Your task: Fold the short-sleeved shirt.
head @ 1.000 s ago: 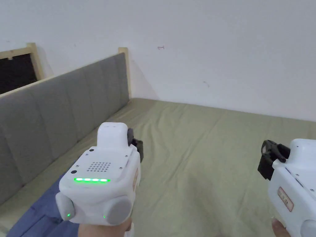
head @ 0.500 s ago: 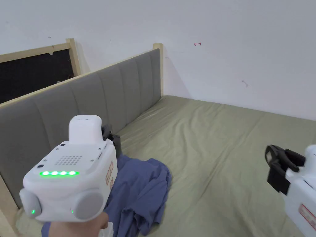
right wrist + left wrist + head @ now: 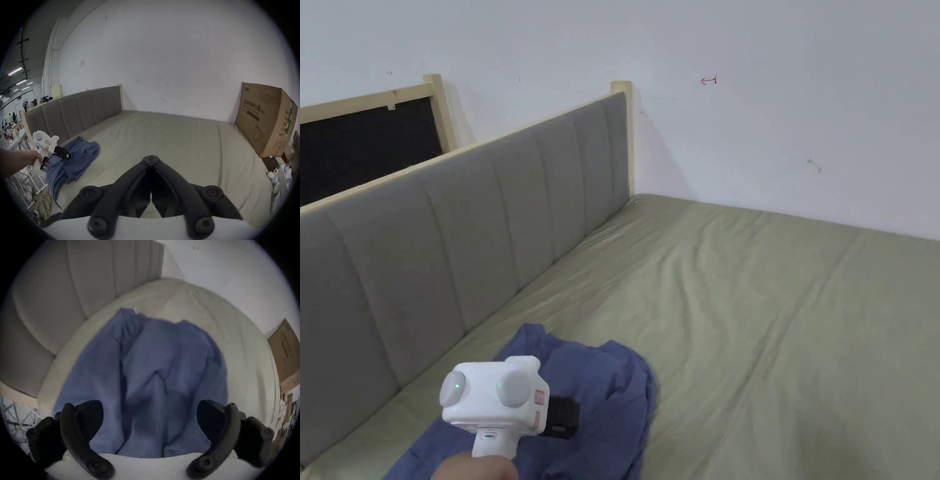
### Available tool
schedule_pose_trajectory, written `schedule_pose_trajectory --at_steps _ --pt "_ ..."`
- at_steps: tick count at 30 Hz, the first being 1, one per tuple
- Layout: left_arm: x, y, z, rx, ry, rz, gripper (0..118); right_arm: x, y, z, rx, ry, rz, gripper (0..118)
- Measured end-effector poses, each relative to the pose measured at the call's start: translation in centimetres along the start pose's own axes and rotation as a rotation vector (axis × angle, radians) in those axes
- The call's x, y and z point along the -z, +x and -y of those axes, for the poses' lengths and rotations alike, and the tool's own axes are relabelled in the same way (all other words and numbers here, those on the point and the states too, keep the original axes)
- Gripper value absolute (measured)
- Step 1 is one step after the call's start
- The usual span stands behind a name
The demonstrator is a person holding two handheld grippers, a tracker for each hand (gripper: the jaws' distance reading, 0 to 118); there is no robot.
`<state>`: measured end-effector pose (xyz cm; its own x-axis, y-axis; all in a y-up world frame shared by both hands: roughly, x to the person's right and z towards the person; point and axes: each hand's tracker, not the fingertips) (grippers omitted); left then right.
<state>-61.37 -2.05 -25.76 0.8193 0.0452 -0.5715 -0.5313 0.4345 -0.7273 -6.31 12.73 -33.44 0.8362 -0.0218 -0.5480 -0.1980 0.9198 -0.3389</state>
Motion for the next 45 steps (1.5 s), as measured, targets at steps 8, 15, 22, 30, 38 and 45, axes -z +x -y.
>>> schedule_pose_trajectory --at_steps 8,15,22,30,38,45 --pt "3.6 2.0 1.0 0.043 -0.053 -0.040 118 2.1 0.9 1.6 0.038 -0.075 0.004 0" --pt "-1.8 5.1 4.5 0.188 0.072 0.010 0 1.9 0.0 1.5 0.058 -0.087 -0.031 0" --pt "-12.4 -0.5 1.3 -0.033 0.404 -0.022 0 -1.2 0.7 -0.6 0.017 -0.025 -0.045 0" --pt "-34.0 3.3 -2.2 0.178 0.816 0.147 0 -5.6 3.4 -2.2 0.057 0.067 0.005 0" --pt "-48.8 17.9 -3.1 0.425 0.898 0.537 0 -12.0 7.0 -4.1 0.126 0.200 0.087 0" --pt "-46.2 34.6 -0.9 0.612 0.629 0.801 0 -18.4 12.3 -4.8 0.154 0.290 0.225 0"
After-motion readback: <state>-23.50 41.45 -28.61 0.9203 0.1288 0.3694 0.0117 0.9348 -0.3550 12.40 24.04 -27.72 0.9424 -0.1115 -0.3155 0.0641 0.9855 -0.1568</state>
